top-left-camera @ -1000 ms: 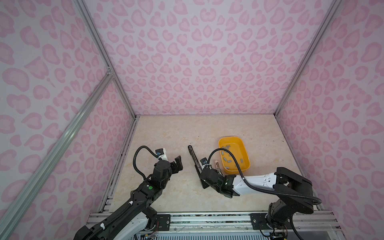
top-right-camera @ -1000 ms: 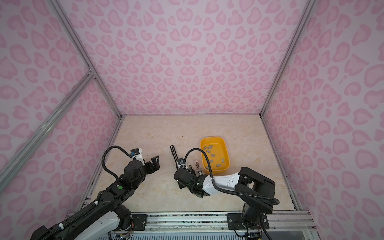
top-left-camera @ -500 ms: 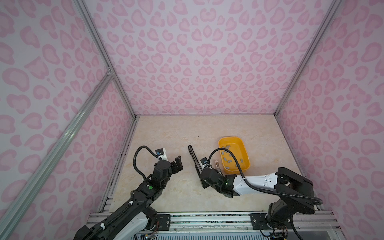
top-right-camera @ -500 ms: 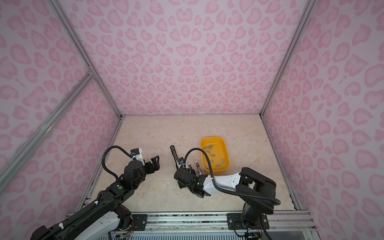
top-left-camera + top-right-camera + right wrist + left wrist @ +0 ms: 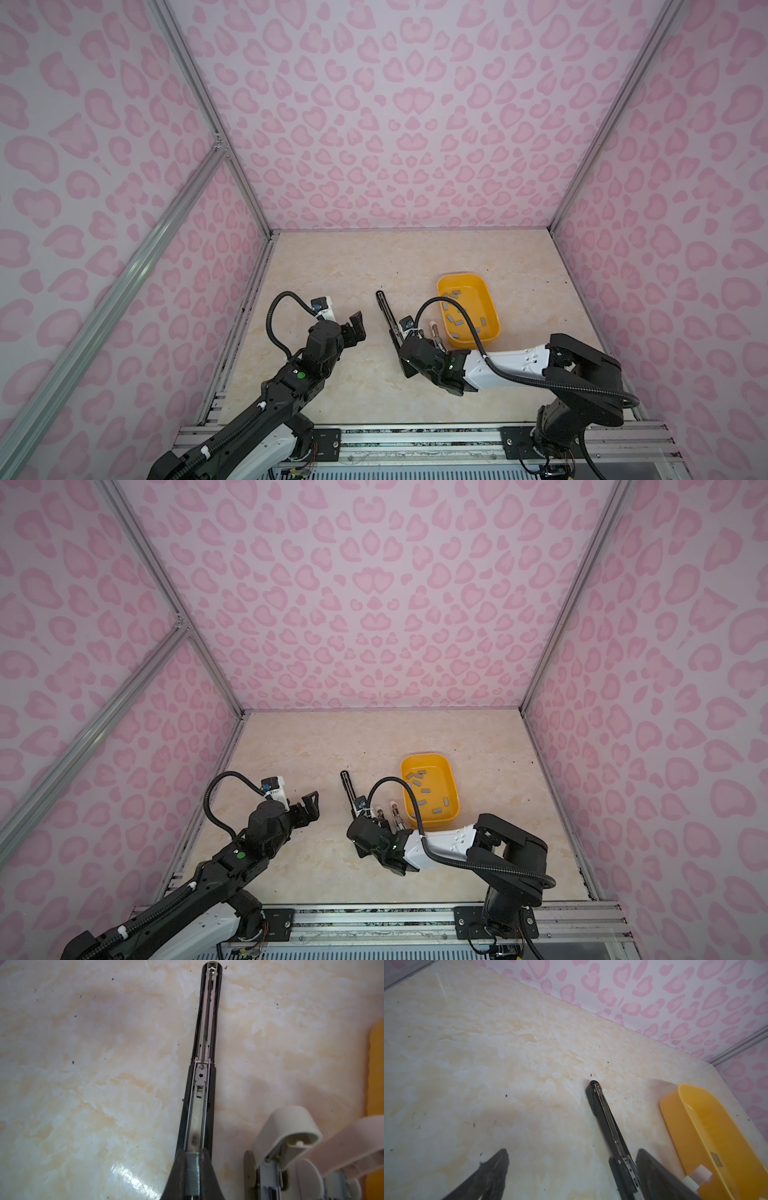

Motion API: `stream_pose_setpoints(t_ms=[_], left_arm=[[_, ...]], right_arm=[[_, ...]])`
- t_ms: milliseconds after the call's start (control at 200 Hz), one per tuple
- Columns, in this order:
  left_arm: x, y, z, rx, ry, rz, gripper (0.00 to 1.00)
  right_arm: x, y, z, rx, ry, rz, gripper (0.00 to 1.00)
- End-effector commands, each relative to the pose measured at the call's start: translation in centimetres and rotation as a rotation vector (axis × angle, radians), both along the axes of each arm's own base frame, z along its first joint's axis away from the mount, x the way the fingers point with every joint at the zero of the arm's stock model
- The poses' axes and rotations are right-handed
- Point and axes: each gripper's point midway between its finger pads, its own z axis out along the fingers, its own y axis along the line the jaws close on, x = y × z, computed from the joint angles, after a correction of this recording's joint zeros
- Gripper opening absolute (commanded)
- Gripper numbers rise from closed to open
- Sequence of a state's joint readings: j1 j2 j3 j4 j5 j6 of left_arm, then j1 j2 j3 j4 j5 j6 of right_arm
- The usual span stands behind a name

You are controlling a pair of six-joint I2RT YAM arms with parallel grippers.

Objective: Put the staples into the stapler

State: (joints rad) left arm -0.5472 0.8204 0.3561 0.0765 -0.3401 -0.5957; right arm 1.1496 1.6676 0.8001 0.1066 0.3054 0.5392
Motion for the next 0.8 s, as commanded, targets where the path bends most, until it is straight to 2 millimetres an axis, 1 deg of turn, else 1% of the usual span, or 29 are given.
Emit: stream_pose_setpoints(t_ms=[0,195,445,795], left_arm=[[0.4,-0.2,1.0,-0.026,-0.028,0.004,0.97],[0.4,-0.2,1.0,-0.027,-0.029,0.004,0.97],[0.4,-0.2,1.1,-0.028,-0.03,0.004,0.97],[0.4,-0.2,1.0,-0.027,-0.03,0.004,0.97]], right_arm=[[0.0,0.1,-0.2,0.005,0.004,-0.005,0.0],[0.1,-0.1,0.1,0.005,-0.002,-0.01,0.0],[0.0,-0.1,1.3,0.03,-0.018,-0.007,0.0],[-0.1,0.3,0.2,0.015,0.001,-0.001,0.0]])
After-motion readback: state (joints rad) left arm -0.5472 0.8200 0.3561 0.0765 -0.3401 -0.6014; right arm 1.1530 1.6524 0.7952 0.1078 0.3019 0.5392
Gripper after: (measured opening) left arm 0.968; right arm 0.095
